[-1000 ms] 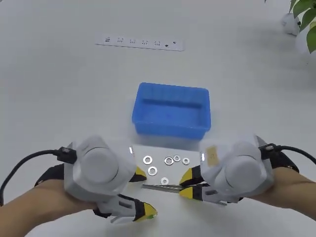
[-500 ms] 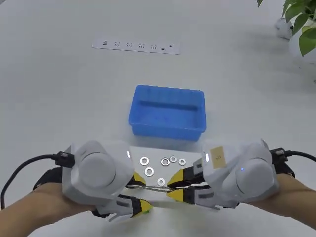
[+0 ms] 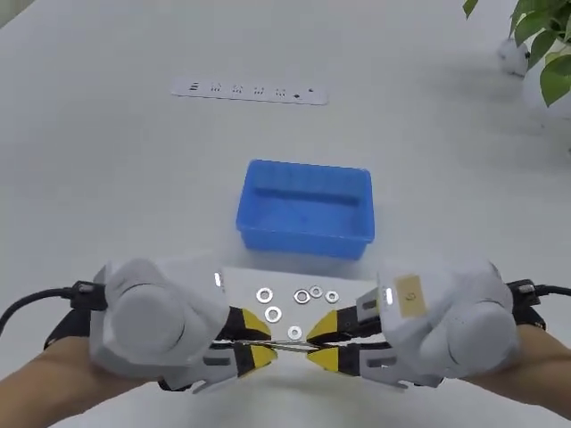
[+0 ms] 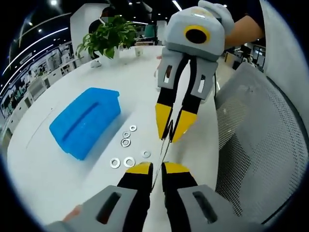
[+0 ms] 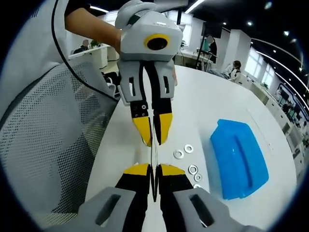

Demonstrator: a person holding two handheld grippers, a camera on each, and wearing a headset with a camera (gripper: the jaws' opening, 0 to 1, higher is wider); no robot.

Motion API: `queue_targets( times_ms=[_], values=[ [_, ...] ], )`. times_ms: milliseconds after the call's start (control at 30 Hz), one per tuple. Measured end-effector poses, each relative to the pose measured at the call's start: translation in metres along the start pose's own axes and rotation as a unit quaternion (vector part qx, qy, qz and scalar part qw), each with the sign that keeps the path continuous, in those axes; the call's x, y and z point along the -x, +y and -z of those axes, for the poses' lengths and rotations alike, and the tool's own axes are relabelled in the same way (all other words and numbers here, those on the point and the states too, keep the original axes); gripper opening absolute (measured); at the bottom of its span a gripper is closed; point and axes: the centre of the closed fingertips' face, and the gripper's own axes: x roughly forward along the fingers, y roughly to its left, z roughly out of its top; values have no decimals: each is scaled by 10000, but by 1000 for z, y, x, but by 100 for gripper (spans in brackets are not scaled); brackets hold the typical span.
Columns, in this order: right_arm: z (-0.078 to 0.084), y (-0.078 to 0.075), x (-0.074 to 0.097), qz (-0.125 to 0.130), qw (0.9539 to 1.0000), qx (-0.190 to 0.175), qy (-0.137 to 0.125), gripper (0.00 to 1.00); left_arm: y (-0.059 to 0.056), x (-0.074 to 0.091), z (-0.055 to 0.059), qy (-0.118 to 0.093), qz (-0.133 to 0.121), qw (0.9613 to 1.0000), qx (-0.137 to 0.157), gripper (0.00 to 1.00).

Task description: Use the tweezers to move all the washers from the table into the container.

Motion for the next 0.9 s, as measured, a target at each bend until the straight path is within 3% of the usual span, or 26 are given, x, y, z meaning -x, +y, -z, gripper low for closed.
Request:
queue_targets(
  times_ms=[67, 167, 300, 500, 667, 900],
  values=[
    [-1, 1, 2, 0, 10000, 28, -43, 7, -2, 3, -3, -41, 24, 10000, -68, 11],
    [-3, 5, 6, -69, 9998, 172, -107, 7, -15, 9, -15, -198, 343, 9989, -266, 8],
    [-8, 12, 12, -150, 9992, 266, -266, 7, -22, 17, -22, -211, 518, 9976, -398, 8],
    [-13, 11, 14, -80, 9986, 175, -486, 7, -23, 24, -31, -336, 551, 9969, -452, 7],
    [-16, 9, 13, -16, 9979, 57, -645, 7, -23, 29, -46, -519, 512, 9958, -547, 7],
    [-19, 3, 14, 131, 9969, -17, -777, 7, -18, 26, -51, -550, 405, 9959, -598, 7]
  ],
)
